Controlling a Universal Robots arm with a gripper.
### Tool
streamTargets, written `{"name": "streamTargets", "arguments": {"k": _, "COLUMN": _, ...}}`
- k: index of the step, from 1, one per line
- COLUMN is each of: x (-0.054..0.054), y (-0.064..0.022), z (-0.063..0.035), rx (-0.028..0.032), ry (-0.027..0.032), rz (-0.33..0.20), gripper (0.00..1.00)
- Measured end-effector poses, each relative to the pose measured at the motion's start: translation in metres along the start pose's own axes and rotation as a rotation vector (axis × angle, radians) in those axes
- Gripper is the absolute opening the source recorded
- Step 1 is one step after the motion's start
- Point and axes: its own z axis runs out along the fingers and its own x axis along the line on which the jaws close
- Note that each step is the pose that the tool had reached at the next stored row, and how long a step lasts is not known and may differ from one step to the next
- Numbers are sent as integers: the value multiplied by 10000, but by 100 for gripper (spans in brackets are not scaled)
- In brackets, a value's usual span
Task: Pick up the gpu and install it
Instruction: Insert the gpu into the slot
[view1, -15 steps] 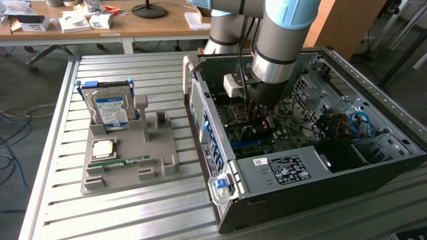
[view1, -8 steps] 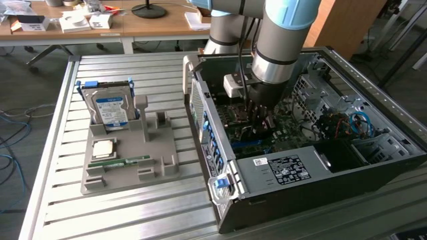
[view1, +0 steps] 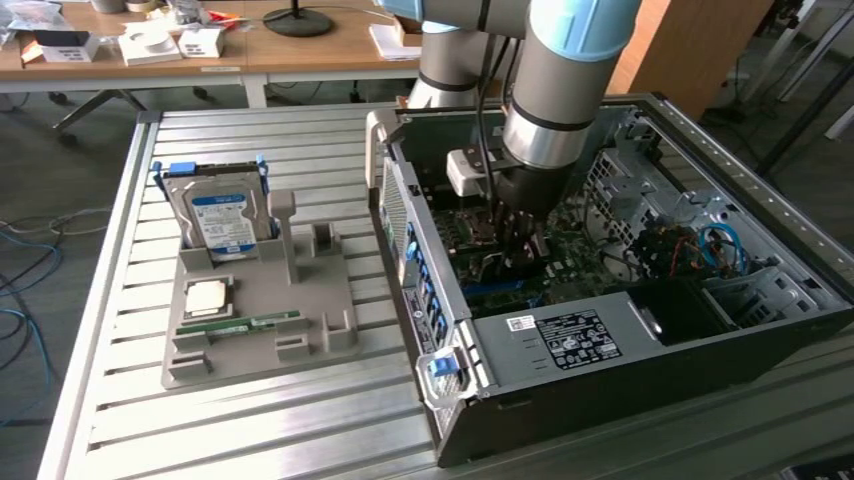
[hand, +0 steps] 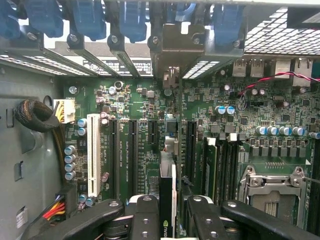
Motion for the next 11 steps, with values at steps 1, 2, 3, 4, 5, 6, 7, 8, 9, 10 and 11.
{"name": "streamTargets", "arguments": {"k": 1, "x": -2, "y": 0, "z": 1, "rx": 0, "ry": 4, "rz": 0, "gripper": 26}}
{"name": "streamTargets", "arguments": {"k": 2, "x": -2, "y": 0, "z": 2, "rx": 0, "ry": 5, "rz": -1, "gripper": 26}}
{"name": "streamTargets", "arguments": {"k": 3, "x": -3, "y": 1, "z": 3, "rx": -1, "ry": 7, "rz": -1, "gripper": 26}}
{"name": "streamTargets", "arguments": {"k": 4, "x": -3, "y": 2, "z": 5, "rx": -2, "ry": 8, "rz": 0, "gripper": 26}}
{"name": "streamTargets", "arguments": {"k": 5, "x": -3, "y": 4, "z": 8, "rx": -1, "ry": 8, "rz": 0, "gripper": 26}}
{"name": "streamTargets", "arguments": {"k": 6, "x": -3, "y": 7, "z": 11, "rx": -1, "ry": 9, "rz": 1, "gripper": 26}}
{"name": "streamTargets", "arguments": {"k": 7, "x": -3, "y": 9, "z": 14, "rx": -1, "ry": 9, "rz": 0, "gripper": 26}}
{"name": "streamTargets", "arguments": {"k": 8, "x": -3, "y": 9, "z": 15, "rx": -1, "ry": 10, "rz": -1, "gripper": 26}}
{"name": "streamTargets", "arguments": {"k": 9, "x": -3, "y": 10, "z": 17, "rx": -1, "ry": 9, "rz": -2, "gripper": 26}}
{"name": "streamTargets", "arguments": {"k": 10, "x": -3, "y": 12, "z": 20, "rx": 0, "ry": 9, "rz": 0, "gripper": 26}}
{"name": "streamTargets", "arguments": {"k": 11, "x": -3, "y": 14, "z": 22, "rx": 0, "ry": 9, "rz": 0, "gripper": 26}}
